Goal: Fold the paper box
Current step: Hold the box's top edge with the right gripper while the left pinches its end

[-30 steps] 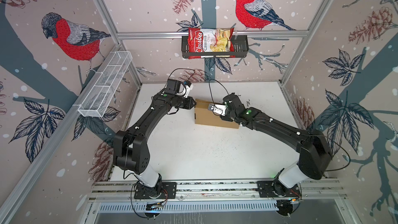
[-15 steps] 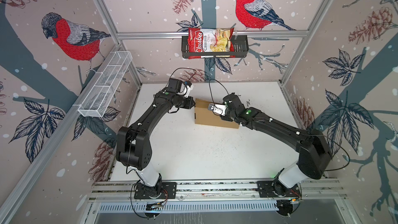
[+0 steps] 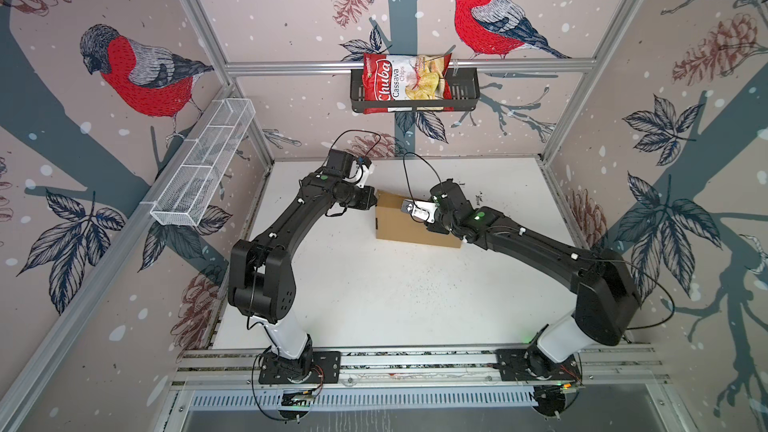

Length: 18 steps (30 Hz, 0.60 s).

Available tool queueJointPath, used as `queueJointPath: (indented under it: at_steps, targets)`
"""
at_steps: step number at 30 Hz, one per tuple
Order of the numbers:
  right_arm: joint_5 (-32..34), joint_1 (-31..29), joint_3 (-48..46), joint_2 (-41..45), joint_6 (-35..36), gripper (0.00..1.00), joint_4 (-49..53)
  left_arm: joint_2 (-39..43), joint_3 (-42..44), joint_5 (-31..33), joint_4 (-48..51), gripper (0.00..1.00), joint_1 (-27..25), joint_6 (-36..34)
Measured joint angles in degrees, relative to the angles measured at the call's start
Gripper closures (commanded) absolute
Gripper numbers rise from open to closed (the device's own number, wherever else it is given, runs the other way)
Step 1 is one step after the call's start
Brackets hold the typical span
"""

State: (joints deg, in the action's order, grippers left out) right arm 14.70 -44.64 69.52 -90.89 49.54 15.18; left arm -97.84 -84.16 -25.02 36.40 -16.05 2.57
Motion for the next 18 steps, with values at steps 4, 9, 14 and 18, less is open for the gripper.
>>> queueJointPath:
  at_steps: [4,9,14,18]
  targets:
    - [0.0,0.0,0.0,0.0,0.0,0.59,0.0,0.0,-0.1,0.0,0.2,0.93,0.0,0.0]
    - [-0.2,0.0,0.0,0.0,0.0,0.59,0.0,-0.1,-0.1,0.1,0.3,0.97,0.0,0.2]
    - [-0.2,0.0,-0.1,0.0,0.0,0.6,-0.1,-0.4,-0.2,-0.3,0.2,1.0,0.0,0.5]
    - [0.1,0.0,0.0,-0.2,0.0,0.62,-0.3,-0.7,-0.3,-0.4,-0.1,1.0,-0.3,0.7]
